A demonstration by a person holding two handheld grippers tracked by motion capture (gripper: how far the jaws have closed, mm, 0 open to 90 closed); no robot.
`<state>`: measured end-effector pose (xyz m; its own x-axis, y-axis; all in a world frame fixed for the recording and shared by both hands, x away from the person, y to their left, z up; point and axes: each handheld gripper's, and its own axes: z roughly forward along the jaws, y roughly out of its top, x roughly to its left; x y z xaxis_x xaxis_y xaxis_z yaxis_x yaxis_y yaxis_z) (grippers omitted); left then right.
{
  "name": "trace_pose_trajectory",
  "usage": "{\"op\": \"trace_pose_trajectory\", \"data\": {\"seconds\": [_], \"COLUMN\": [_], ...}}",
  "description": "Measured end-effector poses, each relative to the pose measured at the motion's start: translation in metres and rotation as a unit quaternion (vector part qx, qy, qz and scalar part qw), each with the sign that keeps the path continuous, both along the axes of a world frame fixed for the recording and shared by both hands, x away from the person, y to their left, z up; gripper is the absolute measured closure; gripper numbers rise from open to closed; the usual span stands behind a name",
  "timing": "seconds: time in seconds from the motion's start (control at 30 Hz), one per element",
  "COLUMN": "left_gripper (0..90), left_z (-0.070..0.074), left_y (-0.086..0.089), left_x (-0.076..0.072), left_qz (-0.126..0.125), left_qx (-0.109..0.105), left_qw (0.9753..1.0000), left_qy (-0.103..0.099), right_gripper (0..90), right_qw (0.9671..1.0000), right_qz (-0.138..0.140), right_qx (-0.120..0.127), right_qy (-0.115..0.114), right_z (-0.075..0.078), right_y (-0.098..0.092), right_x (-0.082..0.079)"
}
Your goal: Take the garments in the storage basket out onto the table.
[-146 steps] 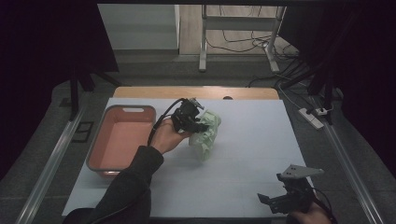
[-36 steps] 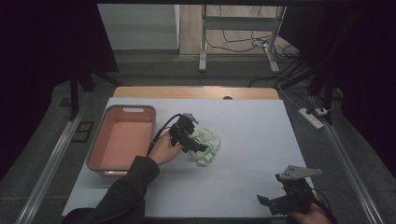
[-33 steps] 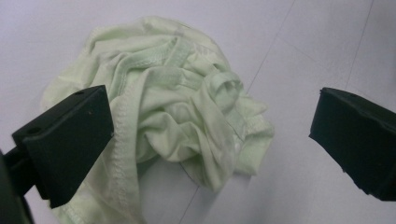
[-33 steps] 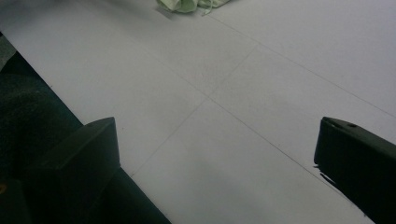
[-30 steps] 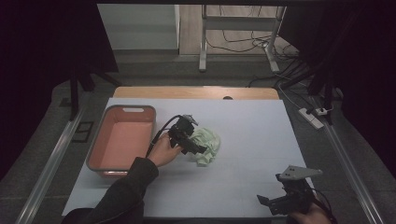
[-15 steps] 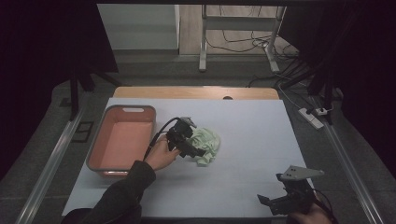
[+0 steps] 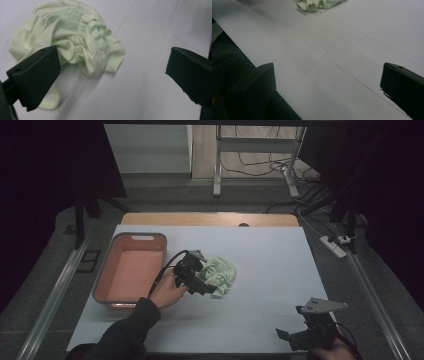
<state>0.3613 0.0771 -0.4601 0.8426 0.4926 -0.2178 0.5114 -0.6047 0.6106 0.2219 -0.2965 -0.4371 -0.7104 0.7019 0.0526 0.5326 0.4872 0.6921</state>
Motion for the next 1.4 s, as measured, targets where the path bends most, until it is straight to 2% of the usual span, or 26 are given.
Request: {"op": "trace_pose_trajectory", "data": {"seconds": [0.23, 0.6, 0.9, 1.23, 1.4], "left_gripper": [0.0, 0.0, 0.0, 0.0, 0.0], "left_z": [0.007, 0.014, 0.012, 0.010, 0.005], "left_y": [0.016, 0.045, 0.073, 0.095, 0.107], "left_x": [-0.013, -0.033, -0.051, -0.070, -0.082], "left_qz": [0.010, 0.032, 0.058, 0.079, 0.090], "left_qx": [-0.018, -0.033, -0.039, -0.043, -0.036], "left_qw": [0.9998, 0.9989, 0.9975, 0.9958, 0.9952], "left_qy": [-0.002, -0.007, -0.014, -0.016, -0.014], "right_gripper": [0.4, 0.3, 0.3, 0.3, 0.3], "right_qw": [1.0000, 1.0000, 1.0000, 1.0000, 1.0000], "right_qz": [0.001, 0.001, 0.000, 0.000, -0.002], "right_qx": [0.000, -0.001, -0.001, -0.002, -0.003], "right_qy": [0.000, 0.001, 0.001, 0.000, -0.002], "right_z": [0.000, 0.000, 0.000, 0.000, 0.000], "right_y": [0.000, 0.000, 0.000, 0.000, 0.001], "right_x": [0.000, 0.000, 0.000, 0.000, 0.000]}}
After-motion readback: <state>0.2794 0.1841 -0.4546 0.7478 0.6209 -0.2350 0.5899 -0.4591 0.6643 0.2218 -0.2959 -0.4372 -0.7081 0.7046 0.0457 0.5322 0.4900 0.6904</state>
